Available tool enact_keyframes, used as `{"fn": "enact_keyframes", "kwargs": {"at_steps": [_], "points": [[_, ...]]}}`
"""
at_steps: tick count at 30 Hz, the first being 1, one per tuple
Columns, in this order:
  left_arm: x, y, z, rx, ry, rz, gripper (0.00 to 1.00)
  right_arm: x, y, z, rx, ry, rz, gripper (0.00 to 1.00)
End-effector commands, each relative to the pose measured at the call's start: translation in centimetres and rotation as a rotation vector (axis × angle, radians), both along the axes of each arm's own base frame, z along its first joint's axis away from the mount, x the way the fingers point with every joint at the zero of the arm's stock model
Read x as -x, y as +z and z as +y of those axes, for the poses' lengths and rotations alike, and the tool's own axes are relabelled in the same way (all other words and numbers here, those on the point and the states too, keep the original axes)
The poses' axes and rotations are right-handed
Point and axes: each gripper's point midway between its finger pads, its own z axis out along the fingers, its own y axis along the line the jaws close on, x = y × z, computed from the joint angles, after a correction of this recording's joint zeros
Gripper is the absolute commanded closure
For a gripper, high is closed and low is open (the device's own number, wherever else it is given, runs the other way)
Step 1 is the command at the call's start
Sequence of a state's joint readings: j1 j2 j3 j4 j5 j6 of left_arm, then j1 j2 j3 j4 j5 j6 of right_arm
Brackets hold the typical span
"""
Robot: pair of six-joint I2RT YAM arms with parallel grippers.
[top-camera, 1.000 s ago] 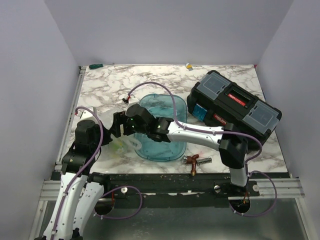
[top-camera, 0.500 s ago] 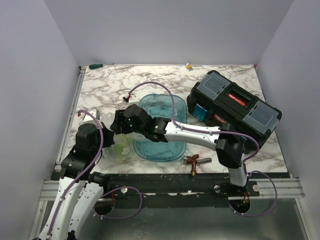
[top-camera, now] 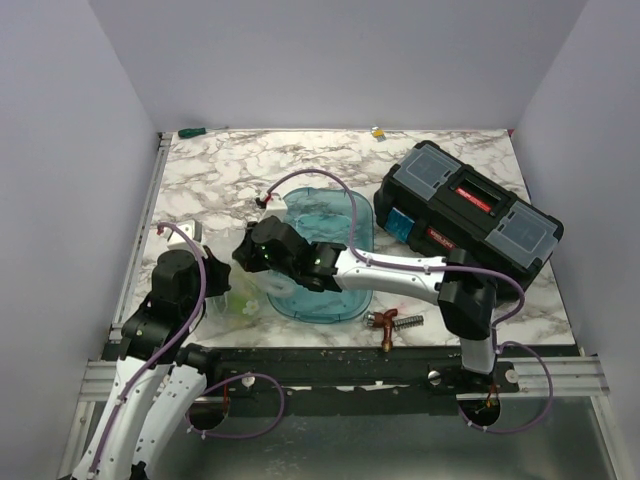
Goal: Take the fake fruits out of the plastic bag
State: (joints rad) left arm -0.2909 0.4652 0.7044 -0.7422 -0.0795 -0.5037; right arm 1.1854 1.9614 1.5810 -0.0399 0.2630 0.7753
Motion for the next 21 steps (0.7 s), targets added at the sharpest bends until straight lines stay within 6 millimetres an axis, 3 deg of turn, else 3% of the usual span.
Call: {"fn": "enact_keyframes", "kwargs": {"at_steps": [1, 11, 17, 21], "points": [[-0.4, 1.7, 0.0, 0.022, 0.017, -0.077, 1.00, -1.7, 1.2, -2.5, -0.020, -0.147, -0.037, 0.97], [-0.6, 1.5, 0.1, 0.014, 0.028, -0.062, 1.00, -3.9, 1.7, -6.5, -0.048, -0.300, -0.024, 0.99], [-0.5, 1.7, 0.8, 0.011, 0.064, -0.073, 1.00, -5.4, -0.3, -10.1, -0.041, -0.348, 0.045, 0.99], [-0.3, 1.9, 1.3, 0.011, 0.092, -0.086, 1.00, -6.2, -0.4, -12.2, -0.084, -0.352, 0.059, 0.99]]}}
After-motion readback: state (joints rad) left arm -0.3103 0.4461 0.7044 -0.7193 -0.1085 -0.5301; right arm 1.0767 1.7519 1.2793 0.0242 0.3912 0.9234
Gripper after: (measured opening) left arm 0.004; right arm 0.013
